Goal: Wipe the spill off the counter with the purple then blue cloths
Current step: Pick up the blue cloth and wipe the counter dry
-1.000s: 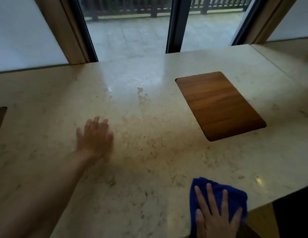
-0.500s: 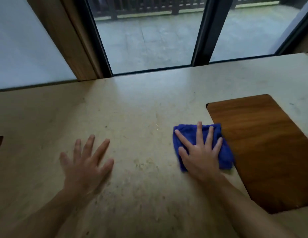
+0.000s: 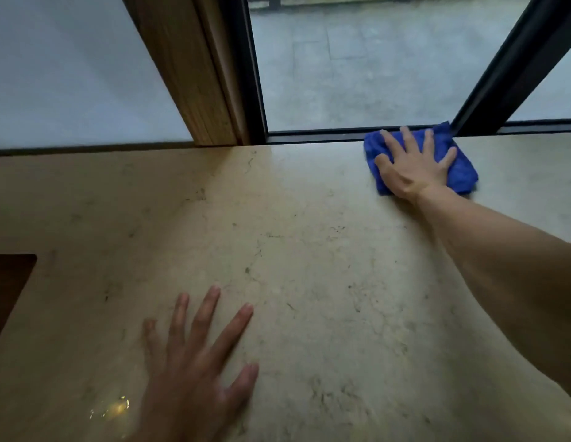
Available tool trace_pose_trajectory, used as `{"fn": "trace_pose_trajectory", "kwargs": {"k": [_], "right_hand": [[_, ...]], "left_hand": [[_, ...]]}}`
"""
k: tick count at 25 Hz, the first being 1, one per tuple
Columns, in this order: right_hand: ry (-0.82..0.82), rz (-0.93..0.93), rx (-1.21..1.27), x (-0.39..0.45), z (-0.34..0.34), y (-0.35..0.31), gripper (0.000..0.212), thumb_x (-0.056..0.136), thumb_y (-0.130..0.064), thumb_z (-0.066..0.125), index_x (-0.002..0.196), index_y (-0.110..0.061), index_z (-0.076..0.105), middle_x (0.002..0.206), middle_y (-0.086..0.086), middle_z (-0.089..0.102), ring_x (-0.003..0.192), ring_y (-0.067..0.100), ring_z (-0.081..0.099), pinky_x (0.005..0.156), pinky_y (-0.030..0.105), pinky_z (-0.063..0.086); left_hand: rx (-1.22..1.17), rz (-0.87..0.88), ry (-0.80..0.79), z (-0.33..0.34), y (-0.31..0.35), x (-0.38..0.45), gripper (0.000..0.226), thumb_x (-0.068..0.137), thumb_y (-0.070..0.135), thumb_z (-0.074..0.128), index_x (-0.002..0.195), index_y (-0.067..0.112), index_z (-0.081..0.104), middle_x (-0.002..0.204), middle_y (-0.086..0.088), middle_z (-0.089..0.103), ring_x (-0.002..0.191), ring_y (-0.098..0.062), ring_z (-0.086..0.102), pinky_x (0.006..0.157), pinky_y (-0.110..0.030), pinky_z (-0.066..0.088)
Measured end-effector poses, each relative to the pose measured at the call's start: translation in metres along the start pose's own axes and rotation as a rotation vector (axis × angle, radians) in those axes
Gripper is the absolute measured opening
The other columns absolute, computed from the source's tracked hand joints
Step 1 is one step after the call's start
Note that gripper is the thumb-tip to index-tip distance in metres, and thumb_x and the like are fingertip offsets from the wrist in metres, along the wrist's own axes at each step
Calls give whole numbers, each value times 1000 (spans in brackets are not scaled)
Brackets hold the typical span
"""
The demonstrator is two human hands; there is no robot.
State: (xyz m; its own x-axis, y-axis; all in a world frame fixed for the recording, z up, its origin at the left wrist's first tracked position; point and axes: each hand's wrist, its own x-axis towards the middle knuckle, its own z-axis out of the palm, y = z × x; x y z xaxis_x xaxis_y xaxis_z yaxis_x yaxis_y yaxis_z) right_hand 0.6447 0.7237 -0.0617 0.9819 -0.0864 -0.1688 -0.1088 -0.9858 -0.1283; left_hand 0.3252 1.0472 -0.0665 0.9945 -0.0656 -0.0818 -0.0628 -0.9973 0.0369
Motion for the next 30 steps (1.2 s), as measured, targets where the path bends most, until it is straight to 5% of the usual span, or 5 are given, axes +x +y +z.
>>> {"fn": "trace_pose_trajectory", "kwargs": {"k": [10,15,20,23,30], "right_hand": [[-33,-362,-1,-232,39,-10,55,97,-51,17,146,-62,-5,165,-15,-7,151,22,-17,112,67,-15],[-4,-262,-19,-456,74,38,58,94,-54,19,148,-60,-1,165,-14,-2,152,25,-10,115,65,-9],[19,247,14,-646,103,76,62,87,-63,6,142,-61,-23,163,-13,-8,151,20,-14,118,61,-4],[19,510,108,-685,114,31,62,85,-63,6,141,-62,-21,163,-11,7,152,27,8,115,64,5],[60,349,39,-647,131,-58,59,97,-55,13,153,-38,24,160,0,29,143,40,29,106,75,14]], "left_hand": [[25,-84,-61,0,0,-4,72,77,81,5,146,61,-4,166,5,-1,150,-32,-3,112,-70,2],[-65,-43,-29,-2,0,-12,68,82,79,14,147,58,7,165,5,8,150,-31,5,110,-72,6],[-44,-38,-76,-6,-26,-56,63,89,71,18,148,50,14,165,2,8,150,-30,7,109,-71,10],[-44,-31,-77,-11,-50,-61,60,92,67,24,148,48,20,164,-1,11,149,-31,11,109,-71,13],[-23,65,-47,-6,-97,-24,73,81,75,16,148,48,22,164,0,12,149,-32,8,110,-72,8]]}}
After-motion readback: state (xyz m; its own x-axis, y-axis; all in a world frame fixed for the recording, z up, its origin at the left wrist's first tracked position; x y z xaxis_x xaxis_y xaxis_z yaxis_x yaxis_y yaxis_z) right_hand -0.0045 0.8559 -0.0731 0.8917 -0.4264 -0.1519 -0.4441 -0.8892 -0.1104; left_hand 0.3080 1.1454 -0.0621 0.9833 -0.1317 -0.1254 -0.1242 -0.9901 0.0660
